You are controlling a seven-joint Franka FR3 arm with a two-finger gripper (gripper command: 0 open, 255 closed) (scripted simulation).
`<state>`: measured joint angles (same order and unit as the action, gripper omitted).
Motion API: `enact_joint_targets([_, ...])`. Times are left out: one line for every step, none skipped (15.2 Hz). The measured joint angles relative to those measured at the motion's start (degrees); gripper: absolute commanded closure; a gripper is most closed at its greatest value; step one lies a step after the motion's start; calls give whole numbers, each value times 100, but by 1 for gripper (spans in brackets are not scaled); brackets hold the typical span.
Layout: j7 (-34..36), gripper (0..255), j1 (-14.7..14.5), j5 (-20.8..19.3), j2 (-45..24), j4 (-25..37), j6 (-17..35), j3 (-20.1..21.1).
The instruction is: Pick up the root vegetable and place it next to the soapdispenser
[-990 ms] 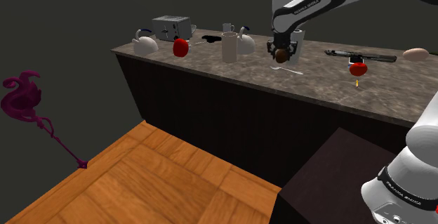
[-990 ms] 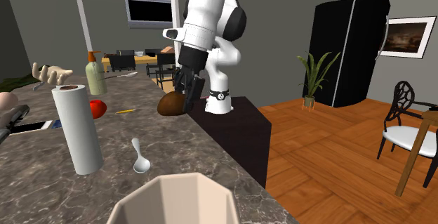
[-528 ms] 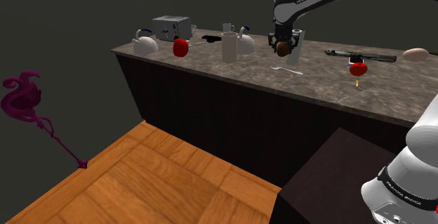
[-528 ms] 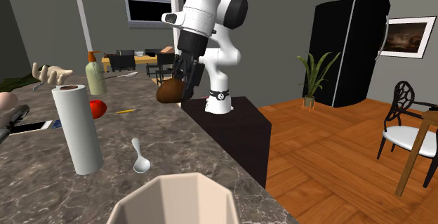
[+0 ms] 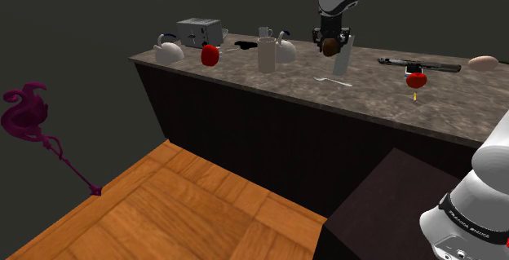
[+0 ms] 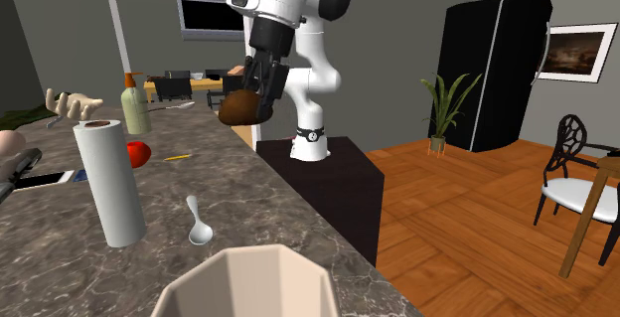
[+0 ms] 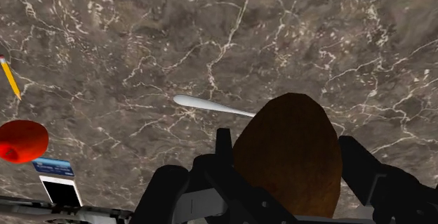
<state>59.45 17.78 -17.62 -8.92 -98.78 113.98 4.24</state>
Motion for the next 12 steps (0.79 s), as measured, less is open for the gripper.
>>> enact_joint_targets([-25,255,-1,12,5,78,-79,2])
enact_joint_targets([-48,255,0,22,25,128,-146,3])
enact_joint_targets([-65,255,-3,30,39,183,-213,5])
enact_joint_targets([-93,255,-4,39,25,288,-300,6])
enact_joint_targets([-107,255,-8,46,30,354,-371,10])
enact_joint_targets([-133,255,-7,55,36,428,-447,10])
enact_joint_targets([-146,255,-10,60,29,493,-503,11])
enact_joint_targets([-166,255,-10,64,6,582,-566,11])
enact_joint_targets([-183,255,-13,71,16,642,-637,13])
enact_joint_targets([-206,255,-18,78,6,754,-736,17])
enact_joint_targets([-230,255,-17,85,22,810,-803,16])
enact_joint_targets([-240,255,-26,89,19,900,-891,22])
